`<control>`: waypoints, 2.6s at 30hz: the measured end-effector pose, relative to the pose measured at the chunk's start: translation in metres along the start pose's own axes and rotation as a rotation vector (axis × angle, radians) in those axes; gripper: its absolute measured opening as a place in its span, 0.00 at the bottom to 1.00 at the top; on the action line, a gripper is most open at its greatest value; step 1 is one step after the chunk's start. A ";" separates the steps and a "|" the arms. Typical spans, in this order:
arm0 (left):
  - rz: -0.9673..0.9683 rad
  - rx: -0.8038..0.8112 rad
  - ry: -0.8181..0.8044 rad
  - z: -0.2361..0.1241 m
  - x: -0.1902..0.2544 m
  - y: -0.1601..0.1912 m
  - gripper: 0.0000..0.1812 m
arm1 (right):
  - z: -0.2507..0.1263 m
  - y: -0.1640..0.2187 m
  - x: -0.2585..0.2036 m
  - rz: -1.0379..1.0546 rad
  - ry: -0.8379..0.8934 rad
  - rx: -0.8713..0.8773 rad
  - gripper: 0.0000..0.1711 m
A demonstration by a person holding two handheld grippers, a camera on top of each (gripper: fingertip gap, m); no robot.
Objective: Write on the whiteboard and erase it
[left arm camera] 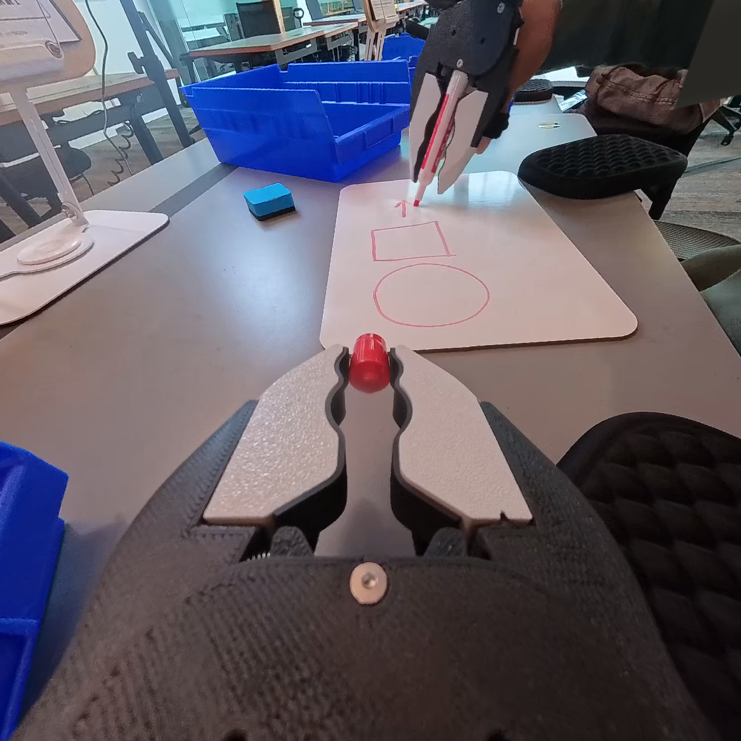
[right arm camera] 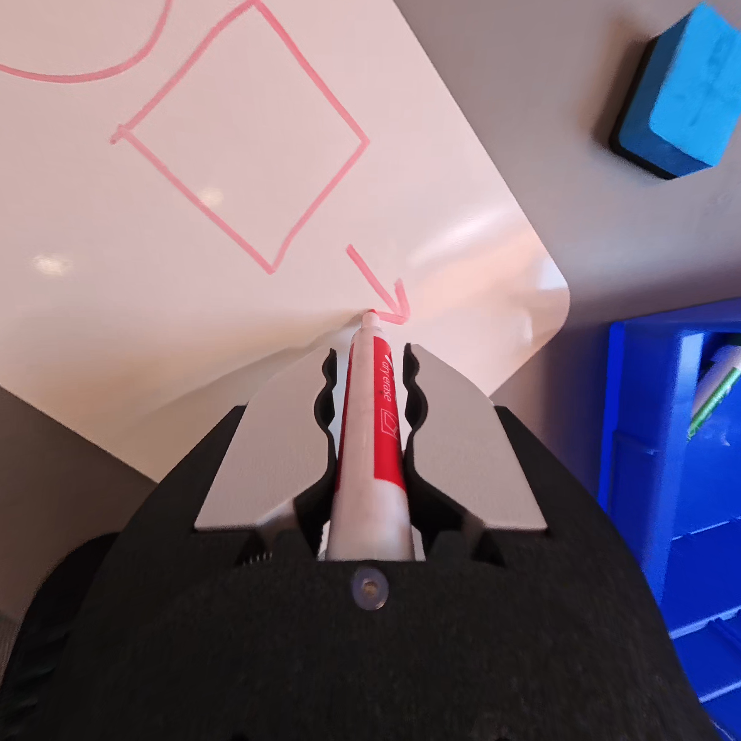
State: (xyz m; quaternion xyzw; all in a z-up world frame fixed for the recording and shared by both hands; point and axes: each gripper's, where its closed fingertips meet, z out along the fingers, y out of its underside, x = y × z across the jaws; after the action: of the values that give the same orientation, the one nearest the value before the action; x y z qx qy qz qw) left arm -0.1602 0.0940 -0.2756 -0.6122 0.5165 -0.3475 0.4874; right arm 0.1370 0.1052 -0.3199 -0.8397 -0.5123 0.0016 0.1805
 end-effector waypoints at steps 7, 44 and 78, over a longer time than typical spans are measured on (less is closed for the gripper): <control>0.003 -0.001 0.002 0.000 0.001 0.000 0.11 | -0.010 -0.001 0.015 0.045 0.036 0.044 0.19; -0.002 -0.001 0.001 0.000 0.000 0.000 0.11 | -0.002 0.011 0.014 0.029 -0.041 -0.068 0.19; -0.001 -0.005 -0.002 0.000 -0.001 0.001 0.11 | 0.011 0.009 0.065 0.052 0.047 -0.075 0.19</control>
State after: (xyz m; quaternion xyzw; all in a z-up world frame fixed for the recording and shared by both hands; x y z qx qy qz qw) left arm -0.1609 0.0947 -0.2763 -0.6141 0.5167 -0.3457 0.4863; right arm 0.1735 0.1603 -0.3208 -0.8587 -0.4854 -0.0327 0.1609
